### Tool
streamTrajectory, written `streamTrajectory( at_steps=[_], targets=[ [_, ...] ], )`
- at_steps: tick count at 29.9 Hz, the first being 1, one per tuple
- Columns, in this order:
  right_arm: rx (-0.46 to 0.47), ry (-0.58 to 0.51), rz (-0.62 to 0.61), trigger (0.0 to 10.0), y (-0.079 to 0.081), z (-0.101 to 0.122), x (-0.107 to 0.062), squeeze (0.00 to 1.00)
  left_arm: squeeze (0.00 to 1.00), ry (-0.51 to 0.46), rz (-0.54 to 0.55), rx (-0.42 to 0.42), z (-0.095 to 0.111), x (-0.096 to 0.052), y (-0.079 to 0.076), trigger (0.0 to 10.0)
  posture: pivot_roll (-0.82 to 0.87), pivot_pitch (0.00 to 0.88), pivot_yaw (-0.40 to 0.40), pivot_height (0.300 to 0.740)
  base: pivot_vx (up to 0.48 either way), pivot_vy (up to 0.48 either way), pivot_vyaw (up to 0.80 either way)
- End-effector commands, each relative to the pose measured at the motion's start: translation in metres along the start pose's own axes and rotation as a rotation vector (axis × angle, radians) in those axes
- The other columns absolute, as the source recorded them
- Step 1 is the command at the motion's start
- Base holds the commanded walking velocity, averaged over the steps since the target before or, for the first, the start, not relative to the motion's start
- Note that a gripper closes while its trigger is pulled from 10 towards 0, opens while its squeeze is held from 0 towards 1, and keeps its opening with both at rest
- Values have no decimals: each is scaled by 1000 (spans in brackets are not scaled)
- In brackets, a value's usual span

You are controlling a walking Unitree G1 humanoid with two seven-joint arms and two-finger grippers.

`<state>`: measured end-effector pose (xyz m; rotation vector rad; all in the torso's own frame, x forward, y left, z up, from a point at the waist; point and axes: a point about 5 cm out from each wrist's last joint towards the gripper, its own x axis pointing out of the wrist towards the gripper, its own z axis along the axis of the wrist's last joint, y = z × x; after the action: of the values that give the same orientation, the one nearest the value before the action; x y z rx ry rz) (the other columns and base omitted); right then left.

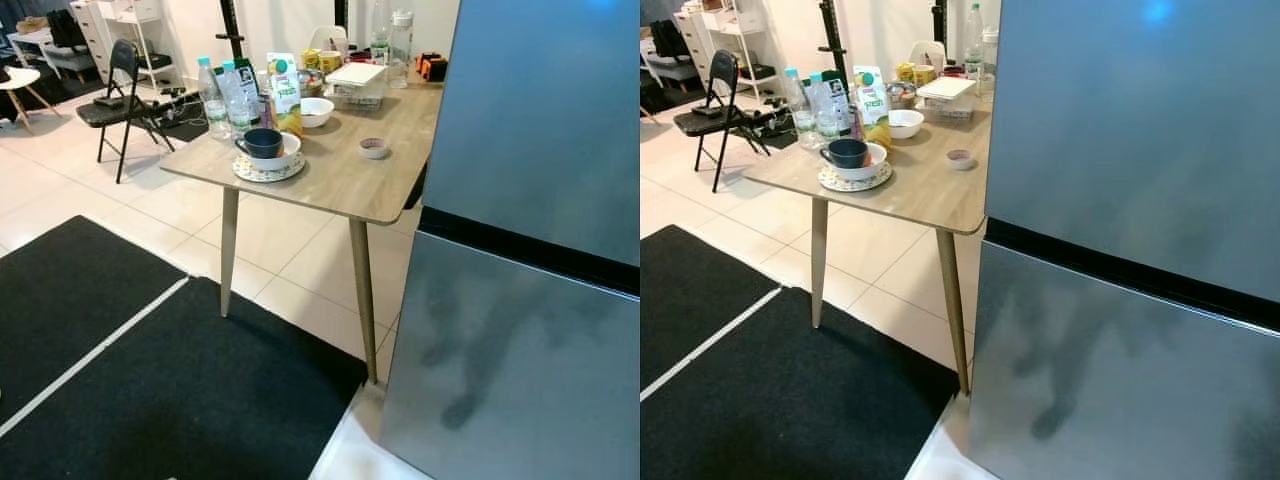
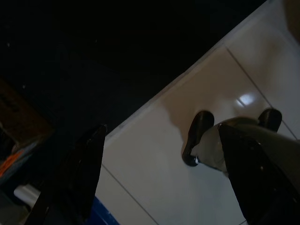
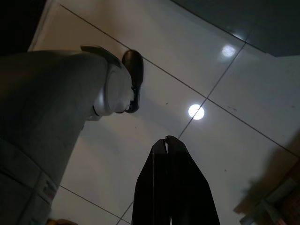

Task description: Restocking fridge

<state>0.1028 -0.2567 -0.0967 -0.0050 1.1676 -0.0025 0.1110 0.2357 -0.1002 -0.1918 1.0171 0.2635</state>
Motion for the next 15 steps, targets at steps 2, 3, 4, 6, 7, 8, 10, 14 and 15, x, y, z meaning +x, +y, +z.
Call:
streamTrajectory(
  at_steps=[2,3,4,6,7,8,10,14,15],
  targets=[
    [38,-21,-5,10000,1,1,0,0,0,6,-5,19,-1,1,-8,10000,-89,16,22,740,0,0,0],
    [31,-13,-6,10000,1,1,0,0,0,7,3,21,-1,2,-9,10000,-89,16,22,740,0,0,0],
    [31,-13,-6,10000,1,1,0,0,0,7,3,21,-1,2,-9,10000,-89,16,22,740,0,0,0],
    [24,-8,-2,10000,1,0,0,0,0,5,13,18,-1,2,-10,10000,-90,0,6,740,0,0,0],
    [20,-5,3,10000,1,0,0,0,0,1,14,16,-1,2,-13,10000,-91,0,5,740,0,0,0],
    [20,-5,3,10000,1,0,0,0,0,1,14,16,-1,2,-13,10000,-91,0,5,740,0,0,0],
    [37,-22,26,10000,3,4,1,0,0,11,5,32,-6,2,-18,10000,-99,0,10,740,0,0,238],
    [35,-45,33,10000,3,11,2,0,0,23,-8,57,-10,1,-22,10000,-100,0,9,740,0,0,702],
    [28,-50,27,10000,2,13,2,0,0,28,-21,40,-10,1,-23,10000,-95,0,10,740,0,0,775]
  ],
)
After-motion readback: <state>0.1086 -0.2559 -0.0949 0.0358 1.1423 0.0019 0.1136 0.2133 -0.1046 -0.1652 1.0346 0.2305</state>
